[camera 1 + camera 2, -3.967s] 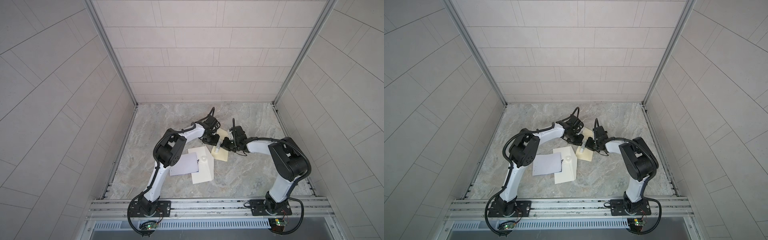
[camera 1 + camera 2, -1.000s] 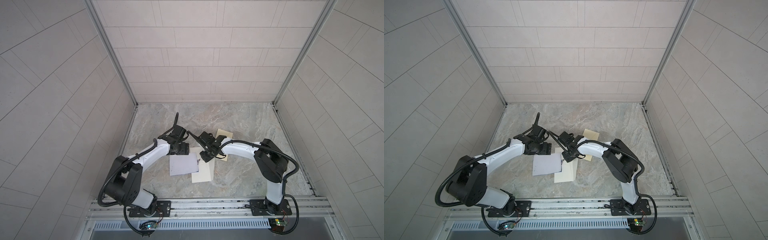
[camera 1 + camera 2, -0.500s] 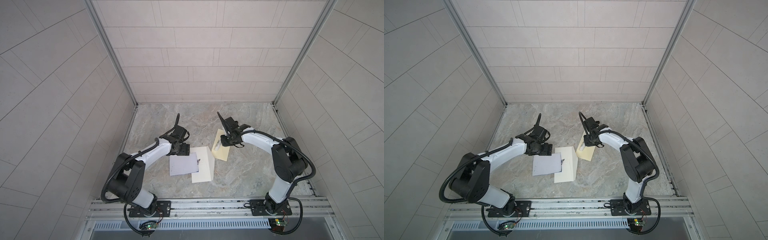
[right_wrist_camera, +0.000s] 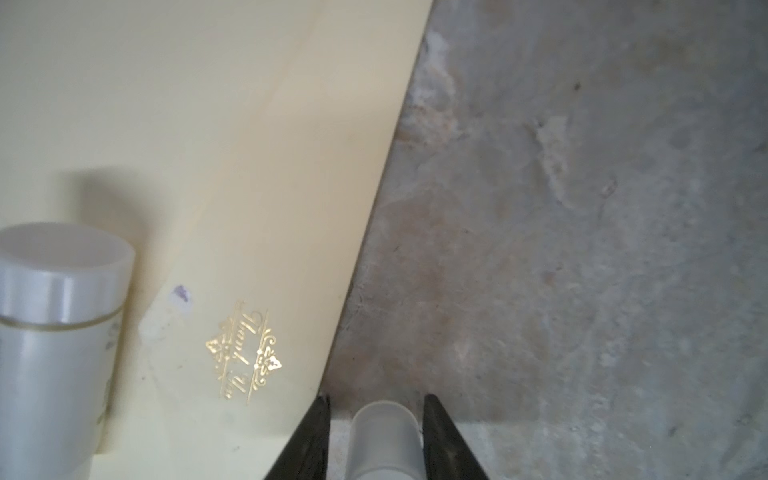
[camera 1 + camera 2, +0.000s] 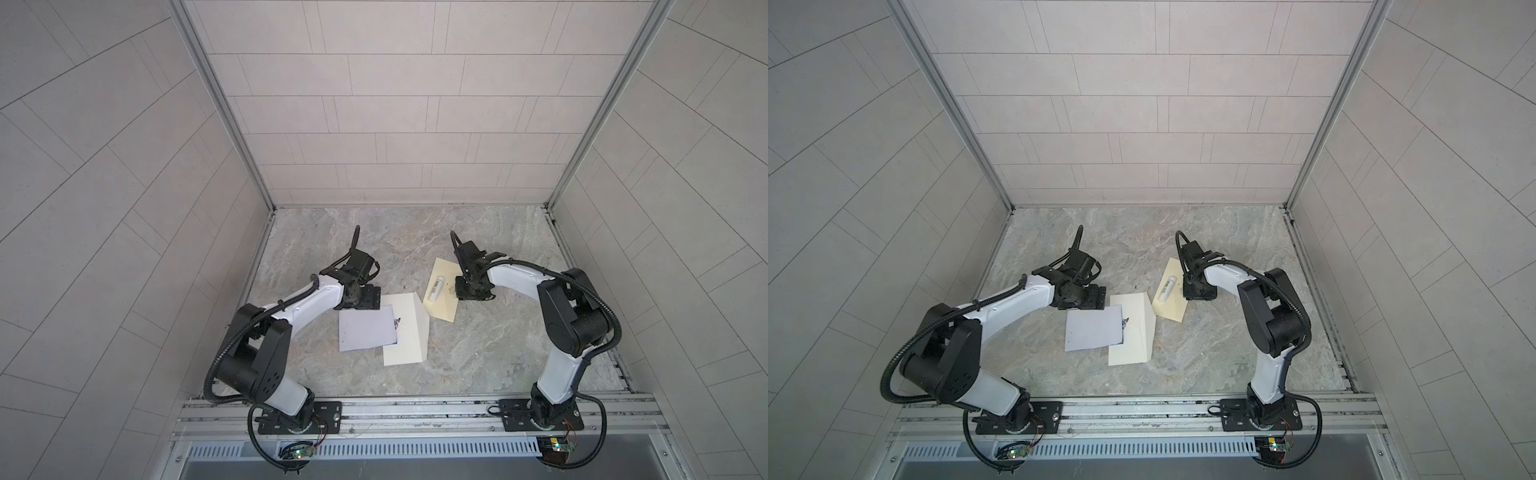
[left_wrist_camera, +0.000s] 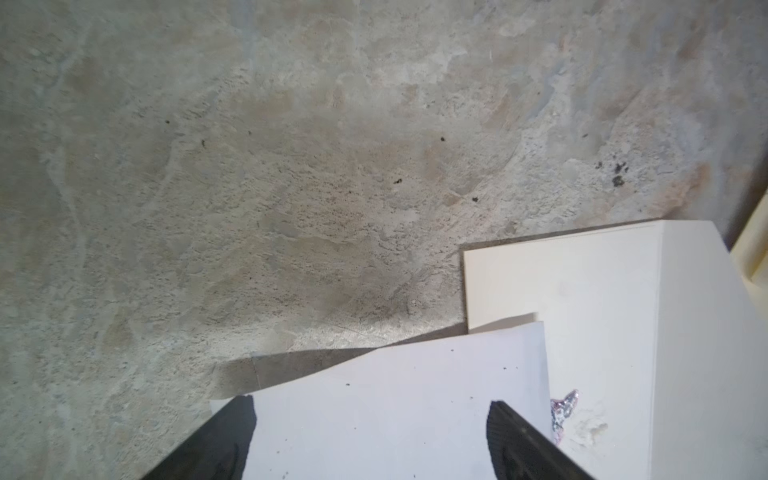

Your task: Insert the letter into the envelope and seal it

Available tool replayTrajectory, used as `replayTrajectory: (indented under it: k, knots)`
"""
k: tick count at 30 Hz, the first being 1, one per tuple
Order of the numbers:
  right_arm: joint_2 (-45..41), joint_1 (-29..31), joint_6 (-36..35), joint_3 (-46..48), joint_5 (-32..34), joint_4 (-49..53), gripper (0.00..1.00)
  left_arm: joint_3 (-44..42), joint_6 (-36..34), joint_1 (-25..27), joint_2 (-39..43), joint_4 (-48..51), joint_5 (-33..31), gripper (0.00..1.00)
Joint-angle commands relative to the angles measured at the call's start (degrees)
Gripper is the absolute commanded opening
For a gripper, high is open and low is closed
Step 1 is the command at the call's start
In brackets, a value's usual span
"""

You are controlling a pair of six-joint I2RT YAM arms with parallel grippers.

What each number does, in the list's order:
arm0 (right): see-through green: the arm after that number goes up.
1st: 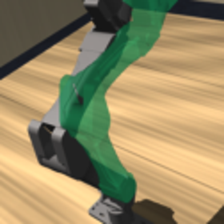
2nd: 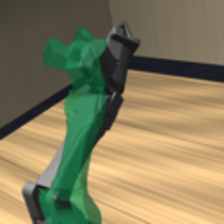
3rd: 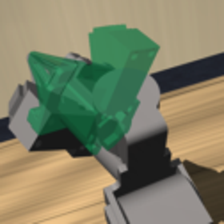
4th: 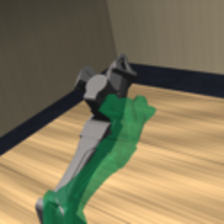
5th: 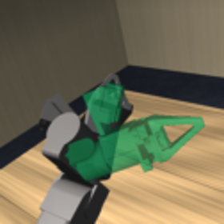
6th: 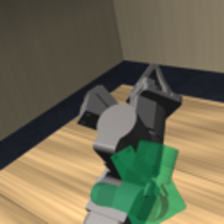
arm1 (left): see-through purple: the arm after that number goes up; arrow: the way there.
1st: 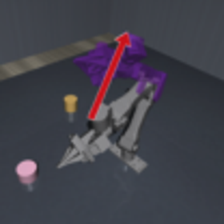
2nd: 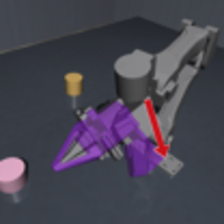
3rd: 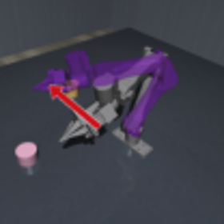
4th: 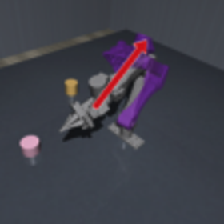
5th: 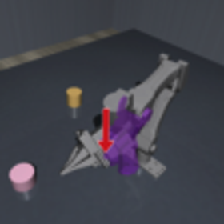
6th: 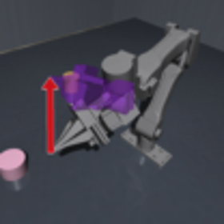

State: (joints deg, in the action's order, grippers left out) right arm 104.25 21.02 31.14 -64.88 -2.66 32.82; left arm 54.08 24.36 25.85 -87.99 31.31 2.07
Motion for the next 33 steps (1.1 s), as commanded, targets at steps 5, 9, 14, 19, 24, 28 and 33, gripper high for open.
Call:
replayTrajectory:
  k: [5,9,14,19,24,28,33]
  knots:
    - [-6.6,0.5,1.6,2.5,1.7,-1.8,0.48,0.9,-0.7,-0.1,-0.3,-1.0,0.6,0.95]
    - [-9.2,1.1,1.8,1.7,1.6,-2.8,0.48,0.9,-0.7,-0.2,-0.5,-1.3,0.7,0.95]
    - [-7.9,2.7,2.3,-1.5,-0.1,-2.9,0.49,1.0,-0.9,-0.2,-0.8,-1.5,1.0,0.95]
    - [-1.9,4.2,6.6,-5.5,-4.7,-3.5,0.49,1.1,-1.2,-0.2,-0.8,-1.8,1.6,0.95]
    - [2.6,4.8,10.2,-7.3,-5.7,-5.1,0.48,1.0,-1.4,-0.2,-0.6,-1.8,1.8,0.96]
    - [4.7,5.4,10.4,-8.7,-4.6,-4.2,0.48,0.9,-1.6,-0.2,0.0,-1.7,1.8,0.96]
    - [5.8,6.1,10.7,-9.4,-2.5,-3.3,0.48,1.0,-1.7,-0.2,-0.4,-1.5,1.9,0.96]
